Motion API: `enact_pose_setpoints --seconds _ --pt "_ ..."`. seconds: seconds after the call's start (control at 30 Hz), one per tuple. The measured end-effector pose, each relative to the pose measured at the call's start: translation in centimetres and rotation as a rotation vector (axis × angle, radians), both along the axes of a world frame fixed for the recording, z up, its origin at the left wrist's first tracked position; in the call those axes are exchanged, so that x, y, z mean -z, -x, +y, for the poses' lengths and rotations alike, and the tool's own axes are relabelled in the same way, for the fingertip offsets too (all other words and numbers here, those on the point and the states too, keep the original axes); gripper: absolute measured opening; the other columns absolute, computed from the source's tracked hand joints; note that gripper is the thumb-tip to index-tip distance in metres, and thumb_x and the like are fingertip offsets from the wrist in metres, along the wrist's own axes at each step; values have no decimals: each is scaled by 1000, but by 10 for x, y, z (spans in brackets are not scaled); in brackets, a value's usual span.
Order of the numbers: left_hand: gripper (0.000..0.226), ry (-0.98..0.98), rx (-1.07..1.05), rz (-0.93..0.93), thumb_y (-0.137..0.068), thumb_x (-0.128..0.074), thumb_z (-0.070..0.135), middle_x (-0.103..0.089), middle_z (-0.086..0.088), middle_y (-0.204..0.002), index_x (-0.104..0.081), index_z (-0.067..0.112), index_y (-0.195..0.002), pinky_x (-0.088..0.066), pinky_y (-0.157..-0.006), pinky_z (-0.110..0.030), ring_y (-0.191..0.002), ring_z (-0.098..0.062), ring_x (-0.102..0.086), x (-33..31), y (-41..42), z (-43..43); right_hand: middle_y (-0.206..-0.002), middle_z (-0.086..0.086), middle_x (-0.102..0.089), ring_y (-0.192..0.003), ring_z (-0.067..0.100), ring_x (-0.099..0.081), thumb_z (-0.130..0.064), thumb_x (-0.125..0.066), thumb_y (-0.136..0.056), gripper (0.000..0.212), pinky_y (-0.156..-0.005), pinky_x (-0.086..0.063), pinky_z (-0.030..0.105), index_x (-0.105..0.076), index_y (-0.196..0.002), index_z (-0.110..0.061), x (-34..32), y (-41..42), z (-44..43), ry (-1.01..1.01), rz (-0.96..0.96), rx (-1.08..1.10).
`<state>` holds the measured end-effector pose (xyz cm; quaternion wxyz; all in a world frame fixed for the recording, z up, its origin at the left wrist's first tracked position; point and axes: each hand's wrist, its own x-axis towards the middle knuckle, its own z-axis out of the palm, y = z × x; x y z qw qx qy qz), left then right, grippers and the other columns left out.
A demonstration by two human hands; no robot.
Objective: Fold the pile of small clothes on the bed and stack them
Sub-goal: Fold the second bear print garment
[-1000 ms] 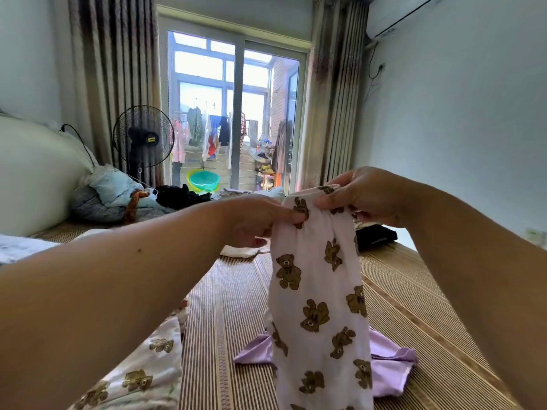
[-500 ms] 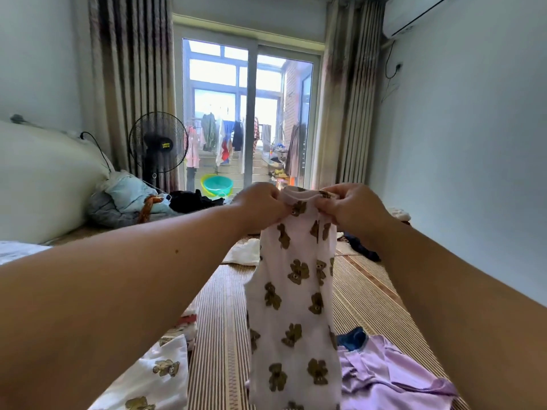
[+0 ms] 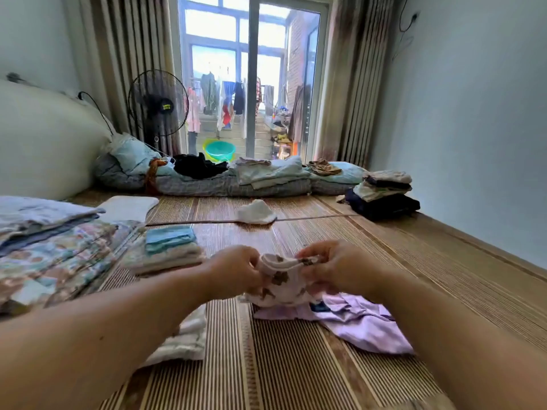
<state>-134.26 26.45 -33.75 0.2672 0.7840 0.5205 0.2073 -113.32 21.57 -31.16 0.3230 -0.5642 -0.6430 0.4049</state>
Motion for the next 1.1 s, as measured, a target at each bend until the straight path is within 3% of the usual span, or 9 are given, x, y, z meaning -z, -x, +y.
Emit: enact_pose_setpoints --seconds 0.3,0.43,0.57,0.7,0.77,0.83,0.9,1.0,1.1 --pt "18 318 233 394 -87 -63 36 -69 9 -76 -55 29 -72 -48 -58 -24 -66 -3 -62 106 30 -105 -77 -6 -69 -60 11 -63 -20 -75 -81 25 -65 -52 31 -71 -105 -27 129 5 -97 425 -112 -234" --pt "18 511 328 386 -94 -58 33 -66 6 -78 -52 23 -80 -47 -57 -20 -67 -5 -66 109 30 -116 -77 -2 -67 -57 11 -60 -18 -67 -88 21 -55 -48 25 -68 -108 -26 136 -2 -103 559 -58 -307" --pt "15 442 213 214 -97 -53 32 -66 3 -83 -54 20 -89 -51 -57 -24 -67 -9 -69 119 20 -103 -79 0 -68 -54 9 -57 -19 -66 -89 20 -48 -44 22 -68 -108 -24 145 1 -86 377 40 -32" --pt "17 250 -101 -49 -95 -55 34 -69 -1 -95 -55 21 -106 -56 -67 -33 -78 -12 -69 136 9 -75 -97 5 -68 -71 18 -70 -5 -57 -93 41 -56 -54 25 -53 -129 -24 166 10 -64 210 359 343" --pt "41 172 -124 52 -93 -60 35 -61 0 -125 -46 26 -130 -52 -72 -26 -94 -11 -61 143 6 -70 -117 -1 -63 -81 16 -71 -8 -55 -93 45 -66 -57 28 -51 -133 -29 185 10 -59 41 160 401" --pt "57 108 -60 173 -91 -62 39 -43 7 -146 -37 32 -142 -48 -94 -27 -120 -11 -50 151 8 -74 -126 -8 -61 -92 7 -64 -16 -57 -93 36 -82 -53 25 -59 -126 -31 198 7 -61 -149 -230 322" --pt "65 104 96 260 -87 -63 48 -26 18 -154 -32 42 -144 -28 -114 -32 -139 -7 -28 158 13 -80 -128 -16 -59 -109 -4 -52 -29 -61 -91 29 -97 -45 19 -64 -120 -32 202 4 -63 -243 -427 93" --pt "81 124 308 515 -80 -60 63 -6 27 -157 -19 47 -148 -9 -119 -33 -145 -2 -5 175 22 -85 -144 -24 -41 -135 -4 -29 -50 -69 -80 60 -116 -23 28 -50 -136 -36 205 2 -65 -78 -570 -244" --pt "77 52 316 572 -83 -53 64 -5 27 -156 -15 49 -148 -9 -120 -34 -145 2 -2 191 33 -79 -152 -28 -20 -143 -1 -11 -51 -71 -76 79 -119 -11 33 -34 -145 -38 212 -7 -62 18 -676 -335"
